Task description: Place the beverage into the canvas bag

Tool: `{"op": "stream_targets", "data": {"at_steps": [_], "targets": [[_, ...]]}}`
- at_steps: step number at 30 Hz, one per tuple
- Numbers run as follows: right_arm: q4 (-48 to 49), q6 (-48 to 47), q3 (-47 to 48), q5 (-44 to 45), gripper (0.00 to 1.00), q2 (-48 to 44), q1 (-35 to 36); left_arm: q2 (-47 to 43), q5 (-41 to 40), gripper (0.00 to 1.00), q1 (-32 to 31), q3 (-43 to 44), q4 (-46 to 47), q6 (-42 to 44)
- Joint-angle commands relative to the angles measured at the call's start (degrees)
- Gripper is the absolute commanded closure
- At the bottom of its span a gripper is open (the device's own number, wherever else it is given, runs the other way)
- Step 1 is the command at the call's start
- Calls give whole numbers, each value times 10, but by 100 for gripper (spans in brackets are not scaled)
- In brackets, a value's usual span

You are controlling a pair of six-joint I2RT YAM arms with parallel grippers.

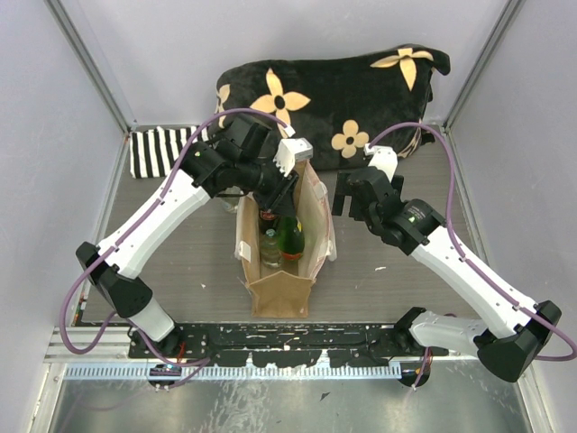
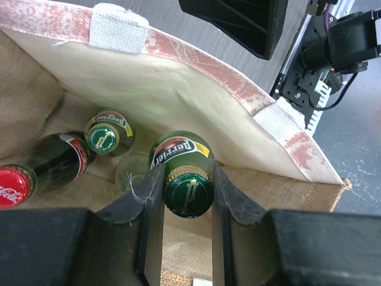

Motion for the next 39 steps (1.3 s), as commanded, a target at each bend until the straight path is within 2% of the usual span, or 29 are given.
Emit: {"op": "stream_targets", "data": {"at_steps": [1,13,25,39], "targets": [[5,12,13,16,0,-19,-3,-50,15,100,-8,-27,92,-4],[-8,27,11,17,0,-26,-3,-80,-23,100,-60,-164,176,14],[-16,34,10,22,0,-33,-3,-76,-68,100,-71,-235,245,39],[-17,33,9,25,0,-30,-5,-96,-70,100,-104,-299,240,67]]}}
